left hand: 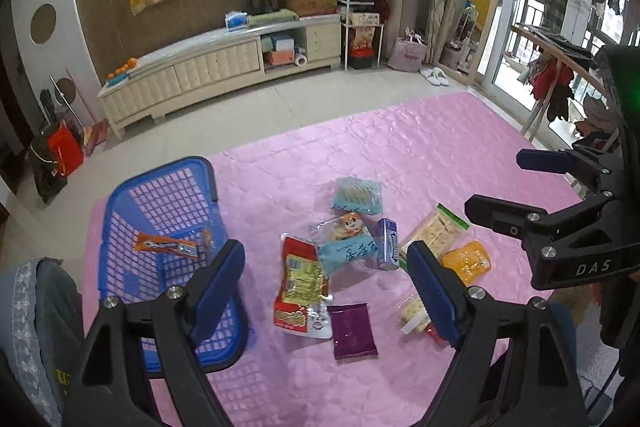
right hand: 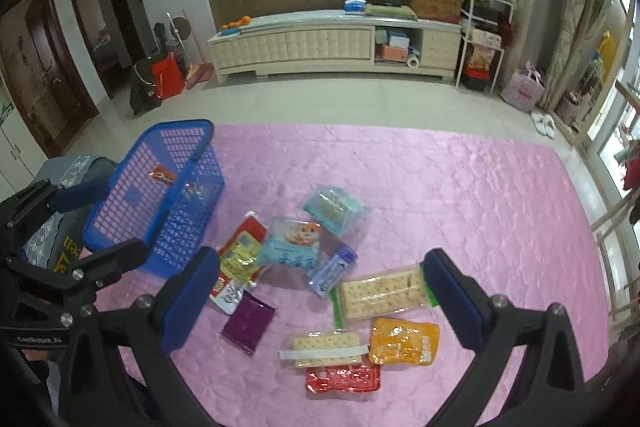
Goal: Organize snacks
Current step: 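Lift both tools away from the basket back over the snack pile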
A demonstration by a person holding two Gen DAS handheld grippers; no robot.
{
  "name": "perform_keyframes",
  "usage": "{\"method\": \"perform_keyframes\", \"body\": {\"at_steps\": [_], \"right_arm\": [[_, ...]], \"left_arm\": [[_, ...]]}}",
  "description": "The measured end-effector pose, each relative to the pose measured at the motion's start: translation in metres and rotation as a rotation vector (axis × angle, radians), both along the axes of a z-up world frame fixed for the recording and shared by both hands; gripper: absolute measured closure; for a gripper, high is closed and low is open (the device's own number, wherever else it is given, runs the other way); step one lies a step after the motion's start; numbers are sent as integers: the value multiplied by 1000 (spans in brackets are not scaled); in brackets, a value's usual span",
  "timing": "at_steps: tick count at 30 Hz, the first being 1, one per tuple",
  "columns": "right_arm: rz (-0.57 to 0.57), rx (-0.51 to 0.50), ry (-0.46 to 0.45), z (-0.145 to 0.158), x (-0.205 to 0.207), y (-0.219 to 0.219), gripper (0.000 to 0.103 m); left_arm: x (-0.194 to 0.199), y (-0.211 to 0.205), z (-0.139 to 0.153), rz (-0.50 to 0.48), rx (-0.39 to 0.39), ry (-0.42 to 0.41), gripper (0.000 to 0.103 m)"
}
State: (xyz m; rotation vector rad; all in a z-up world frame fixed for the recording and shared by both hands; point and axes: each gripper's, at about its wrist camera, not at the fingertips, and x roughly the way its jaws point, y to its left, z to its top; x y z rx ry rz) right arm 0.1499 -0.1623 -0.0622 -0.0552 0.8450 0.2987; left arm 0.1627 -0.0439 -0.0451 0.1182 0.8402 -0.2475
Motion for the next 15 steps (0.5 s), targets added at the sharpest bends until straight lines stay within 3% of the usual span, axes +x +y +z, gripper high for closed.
{"method": "perform_keyframes", "body": {"at_steps": [15], "right_arm": [[-52, -1, 107, -53, 47, -47, 0]], "left_arm": [[57, -41, -59, 21, -29, 145, 21]]}}
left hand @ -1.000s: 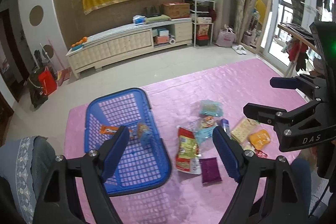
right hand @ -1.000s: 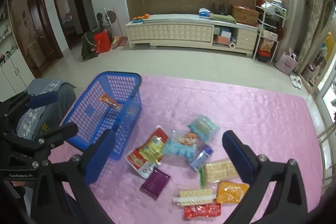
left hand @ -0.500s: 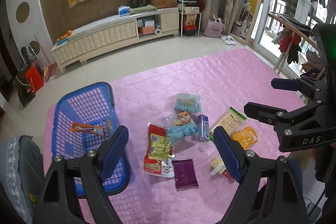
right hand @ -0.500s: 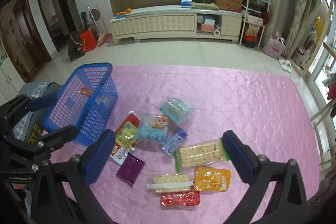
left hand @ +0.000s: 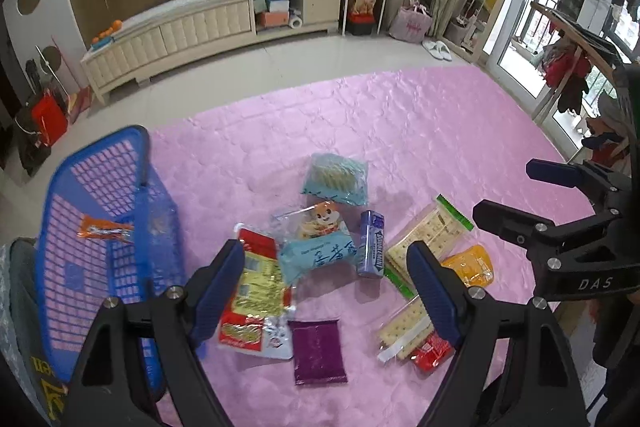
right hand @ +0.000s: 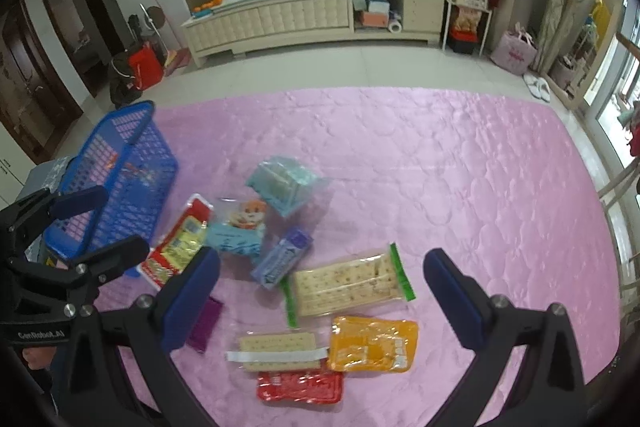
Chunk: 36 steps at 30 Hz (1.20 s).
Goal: Organize snacks
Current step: 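Lift both tools away from the basket back over the snack pile, then grasp the 'Dan Huang Su' fox cake pack with the left tool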
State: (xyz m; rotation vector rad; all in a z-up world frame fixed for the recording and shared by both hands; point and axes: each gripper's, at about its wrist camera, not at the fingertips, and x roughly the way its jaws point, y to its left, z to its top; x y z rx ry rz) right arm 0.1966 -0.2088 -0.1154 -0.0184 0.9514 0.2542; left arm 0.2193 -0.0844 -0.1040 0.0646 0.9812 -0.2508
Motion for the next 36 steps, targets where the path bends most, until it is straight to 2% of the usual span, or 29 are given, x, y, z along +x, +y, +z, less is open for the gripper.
{"method": "perform_keyframes", "body": {"at_steps": [7, 12, 16, 28, 36], "right_arm": [[1, -7, 37, -27, 22, -6, 0], [2, -15, 58, -46, 38, -8, 0], [4, -15, 80, -63, 49, -10, 0], [23, -6, 116, -91, 71, -7, 0], [35, -8, 133, -100, 73, -4, 0]], "left_arm": [[28, -13, -34, 9, -24, 70, 21], [43, -17, -52, 8, 9, 93, 21], [57, -15, -67, 23, 3, 126, 21], [90, -6, -106, 45, -10, 231, 21], [96, -15, -115, 50, 62, 239, 21]]}}
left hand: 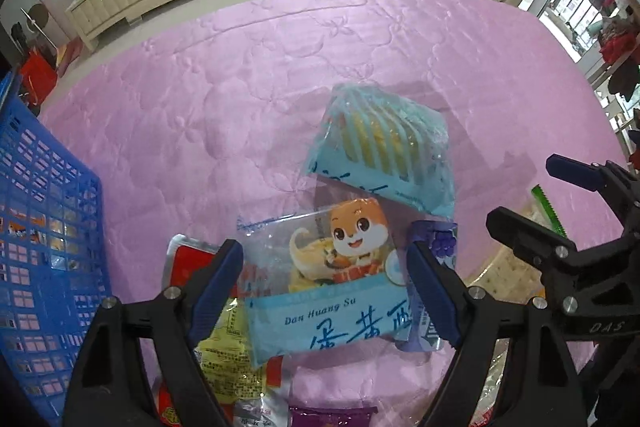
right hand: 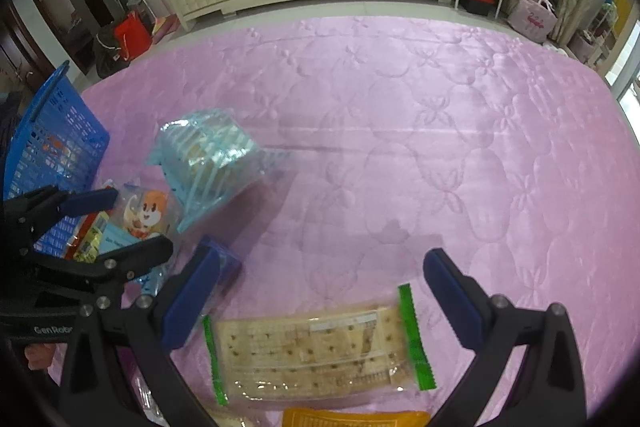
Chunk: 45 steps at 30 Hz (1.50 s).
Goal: Organize snacks
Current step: 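Grasp the 'Dan Huang Su' fox cake pack with the left tool, then grasp the light-blue mesh-pattern bag with the right tool while the left holds its pack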
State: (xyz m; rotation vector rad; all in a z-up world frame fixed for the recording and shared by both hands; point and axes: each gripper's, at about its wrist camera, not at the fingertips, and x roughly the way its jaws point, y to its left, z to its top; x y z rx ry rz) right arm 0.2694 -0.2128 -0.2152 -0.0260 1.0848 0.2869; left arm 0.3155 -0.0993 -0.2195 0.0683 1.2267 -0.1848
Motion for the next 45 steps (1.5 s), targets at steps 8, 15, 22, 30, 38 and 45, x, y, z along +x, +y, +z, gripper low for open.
{"method": "perform_keyframes", "body": {"at_steps": [8, 15, 22, 30, 38, 45], "right_arm": [[-3, 3, 9, -1, -3, -4, 0], [10, 0, -2, 7, 2, 1, 0], [16, -8, -5, 12, 1, 3, 0], [59, 11, -14, 24, 2, 8, 0], [188, -18, -54, 37, 14, 38, 0], [302, -41, -61, 32, 32, 55, 0]], "left_arm": [[2, 9, 2, 34, -15, 30, 18], [16, 11, -13, 35, 15, 68, 15], [10, 3, -14, 19, 49, 58, 36], [-8, 24, 10, 31, -13, 29, 38], [-18, 48, 53, 42, 12, -108, 38], [-21, 61, 49, 45, 63, -146, 38]]}}
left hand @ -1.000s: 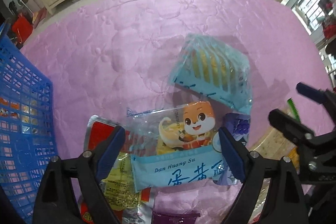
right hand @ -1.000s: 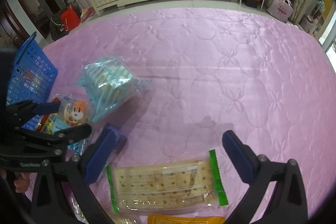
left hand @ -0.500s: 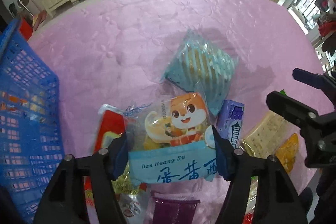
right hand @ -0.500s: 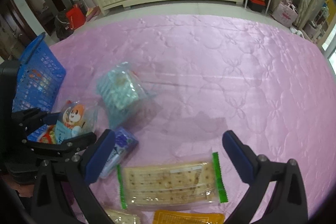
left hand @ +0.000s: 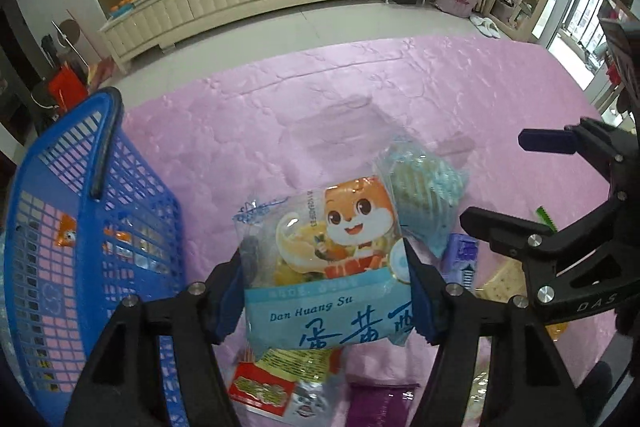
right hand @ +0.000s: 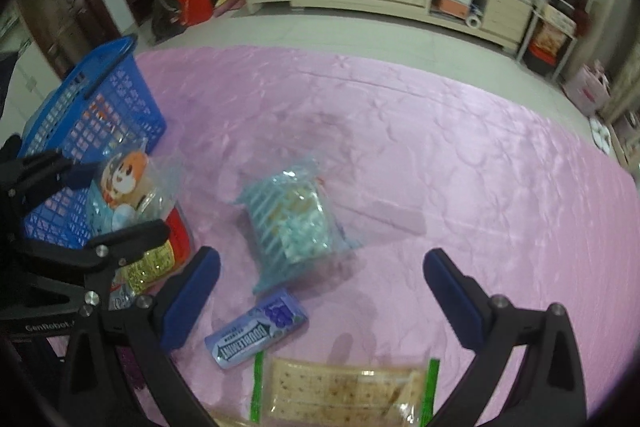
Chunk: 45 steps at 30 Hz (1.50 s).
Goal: Organize snacks
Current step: 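Grasp the light-blue mesh-pattern bag with the right tool while the left holds its pack, then carry both held snacks toward the blue basket with both tools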
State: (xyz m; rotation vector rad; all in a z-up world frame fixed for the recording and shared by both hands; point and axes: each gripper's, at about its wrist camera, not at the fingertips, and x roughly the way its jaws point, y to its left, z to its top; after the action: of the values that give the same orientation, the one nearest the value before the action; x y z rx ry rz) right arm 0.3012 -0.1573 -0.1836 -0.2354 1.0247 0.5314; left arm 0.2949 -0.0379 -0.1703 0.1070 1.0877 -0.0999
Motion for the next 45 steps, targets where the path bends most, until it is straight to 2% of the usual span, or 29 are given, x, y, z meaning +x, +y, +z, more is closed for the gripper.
{"method": "perform_keyframes", "body": {"at_steps": [2, 5, 12, 13, 15, 21, 23, 30, 38, 45], "right_arm": [[41, -9, 4, -7, 4, 4, 2], [74, -29, 11, -16, 7, 16, 8], [108, -53, 37, -36, 21, 29, 11], [111, -47, 42, -39, 23, 29, 13], [118, -47, 58, -45, 28, 32, 25], [141, -80, 56, -51, 27, 39, 36], [130, -80, 30, -44, 22, 37, 43], [81, -38, -21, -7, -1, 25, 44], [67, -12, -77, 45, -41, 26, 44], [56, 23, -120, 90, -81, 38, 44]], "left_arm": [[-1, -1, -13, 7, 10, -1, 38], [10, -12, -16, 9, 35, 0, 38], [19, -17, -14, -2, 73, 1, 38], [20, -19, -15, -7, 85, 0, 38], [17, -18, -13, -15, 95, -2, 38], [14, -18, -15, -10, 80, 16, 38], [12, -20, -11, -13, 78, 10, 38], [3, -13, 12, -11, 30, -30, 38], [-31, -5, 61, -7, 14, -114, 38], [-71, 19, 105, 15, -20, -172, 38]]}}
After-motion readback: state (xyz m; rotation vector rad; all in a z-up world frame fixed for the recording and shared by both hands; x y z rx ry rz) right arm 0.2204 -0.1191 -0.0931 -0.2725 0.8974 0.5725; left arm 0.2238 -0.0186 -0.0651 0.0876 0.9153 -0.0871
